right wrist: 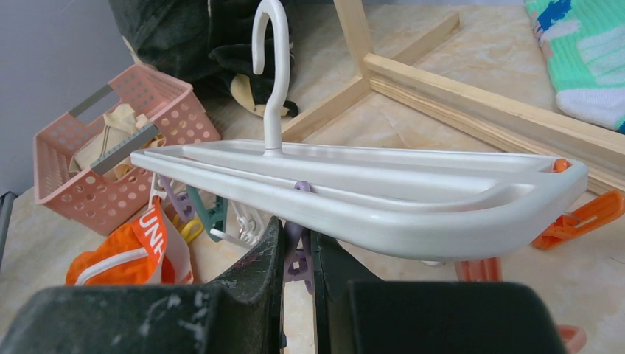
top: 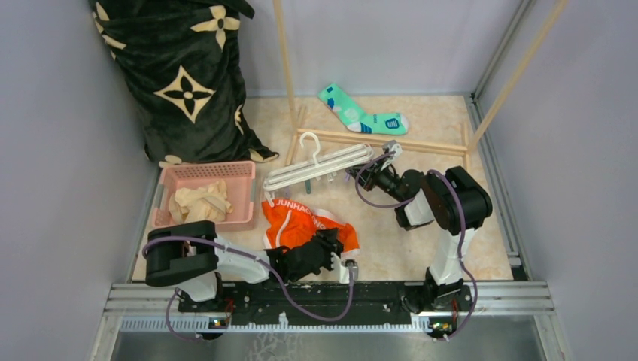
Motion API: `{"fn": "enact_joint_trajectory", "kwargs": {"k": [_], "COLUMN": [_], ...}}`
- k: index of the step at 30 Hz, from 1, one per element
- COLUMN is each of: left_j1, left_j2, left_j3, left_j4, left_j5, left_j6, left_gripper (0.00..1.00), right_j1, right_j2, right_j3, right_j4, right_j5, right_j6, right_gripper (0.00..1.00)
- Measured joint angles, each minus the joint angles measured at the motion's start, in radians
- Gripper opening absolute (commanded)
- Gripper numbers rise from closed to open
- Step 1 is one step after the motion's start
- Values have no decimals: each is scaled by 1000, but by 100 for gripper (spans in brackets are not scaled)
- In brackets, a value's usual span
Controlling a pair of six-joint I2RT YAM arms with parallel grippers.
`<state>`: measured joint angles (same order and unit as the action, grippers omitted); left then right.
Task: Clip the underwear to the hanger
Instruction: Adjust the underwear at the center of the board.
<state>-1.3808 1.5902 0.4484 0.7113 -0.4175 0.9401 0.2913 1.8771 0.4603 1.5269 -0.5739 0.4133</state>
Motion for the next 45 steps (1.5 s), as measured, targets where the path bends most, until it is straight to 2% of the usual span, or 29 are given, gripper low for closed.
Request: {"fn": "enact_joint_trajectory", "kwargs": {"k": [1, 3, 7, 12, 15, 19, 22, 24, 27, 30, 35, 45], "left_j1": [-5, -5, -5, 8, 71, 278, 409, 456, 494, 509, 511, 536], "left_j2": [-2, -11, -78, -212, -287, -325, -261, -173, -32, 89, 210, 212], "left_j3": [0, 0, 6, 80, 146, 265, 403, 520, 659, 736, 763, 764], "left_j4": [0, -6, -44, -185, -296, -460, -624, -739, -886, -1012, -1134, -1118], "left_j5": [-2, -1, 11, 87, 229, 491, 665, 769, 903, 986, 1013, 980], "left_j6": [-14, -42, -93, -182, -261, -373, -404, -396, -365, -320, -265, -247], "left_gripper": [67, 72, 76, 77, 76, 76, 72, 70, 65, 64, 68, 72], "right_j1": [0, 0, 0, 0, 0, 0, 0, 0, 0, 0, 0, 0], "right_j2": [0, 0, 0, 0, 0, 0, 0, 0, 0, 0, 0, 43], "right_j3": [0, 0, 0, 0, 0, 0, 0, 1, 2, 6, 8, 85], "right_j4": [0, 1, 1, 1, 1, 1, 1, 1, 1, 2, 0, 1], "right_j5": [0, -1, -4, -4, -4, -5, -7, -8, -12, -15, -16, -23], "right_j6": [0, 0, 0, 0, 0, 0, 0, 1, 3, 3, 2, 1], "right_gripper": [0, 0, 0, 0, 0, 0, 0, 0, 0, 0, 0, 0]}}
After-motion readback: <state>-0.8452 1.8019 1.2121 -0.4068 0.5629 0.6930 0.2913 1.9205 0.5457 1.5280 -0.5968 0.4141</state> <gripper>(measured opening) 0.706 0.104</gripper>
